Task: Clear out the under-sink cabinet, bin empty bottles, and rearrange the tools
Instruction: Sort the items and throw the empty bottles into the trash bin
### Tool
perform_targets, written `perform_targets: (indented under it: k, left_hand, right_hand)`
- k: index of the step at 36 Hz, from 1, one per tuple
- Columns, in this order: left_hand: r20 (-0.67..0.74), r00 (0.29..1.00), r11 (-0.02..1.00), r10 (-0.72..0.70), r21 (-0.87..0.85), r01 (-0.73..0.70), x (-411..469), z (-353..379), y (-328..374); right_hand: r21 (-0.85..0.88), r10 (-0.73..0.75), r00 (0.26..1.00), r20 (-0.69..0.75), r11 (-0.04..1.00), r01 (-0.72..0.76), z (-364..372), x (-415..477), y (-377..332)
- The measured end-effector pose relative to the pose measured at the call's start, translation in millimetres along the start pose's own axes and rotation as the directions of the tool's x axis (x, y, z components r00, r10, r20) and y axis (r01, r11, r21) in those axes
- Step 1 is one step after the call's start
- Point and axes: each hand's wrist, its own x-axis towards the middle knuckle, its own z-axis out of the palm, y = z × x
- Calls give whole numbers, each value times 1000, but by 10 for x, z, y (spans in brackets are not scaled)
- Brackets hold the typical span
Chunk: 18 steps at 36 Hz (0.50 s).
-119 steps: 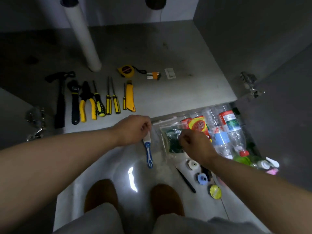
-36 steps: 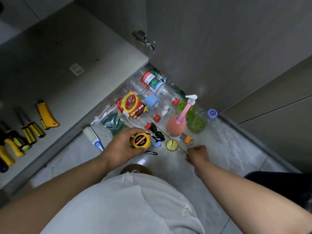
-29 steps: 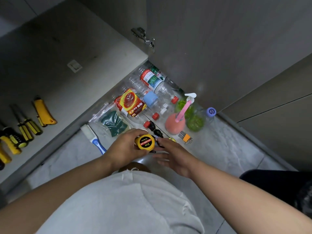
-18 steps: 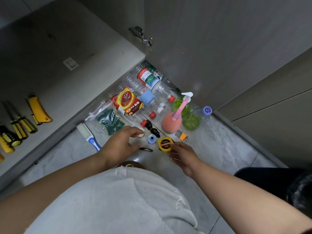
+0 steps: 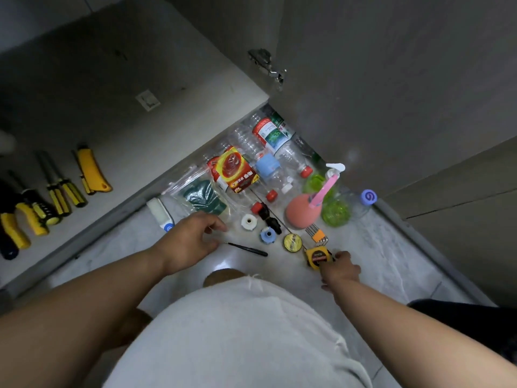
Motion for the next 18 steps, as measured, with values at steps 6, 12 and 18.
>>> perform_targets:
  k: [6,12,18]
  left_hand:
    - [13,998,994,-58,93,57,-192,-578,-199]
    - [-73,985,955,-157,244,171,-515,-1254,-635]
    - [-211,947,920,-242,261,293,-871,-1650,-1162]
  right_hand:
    - [-77,-198,963,182,974,215,273,-434,-415]
    - [79,-374,645,666,896,438,593,-1171,-1234]
    - [68,-527,417,741,675,734,1044,-1788,-2173]
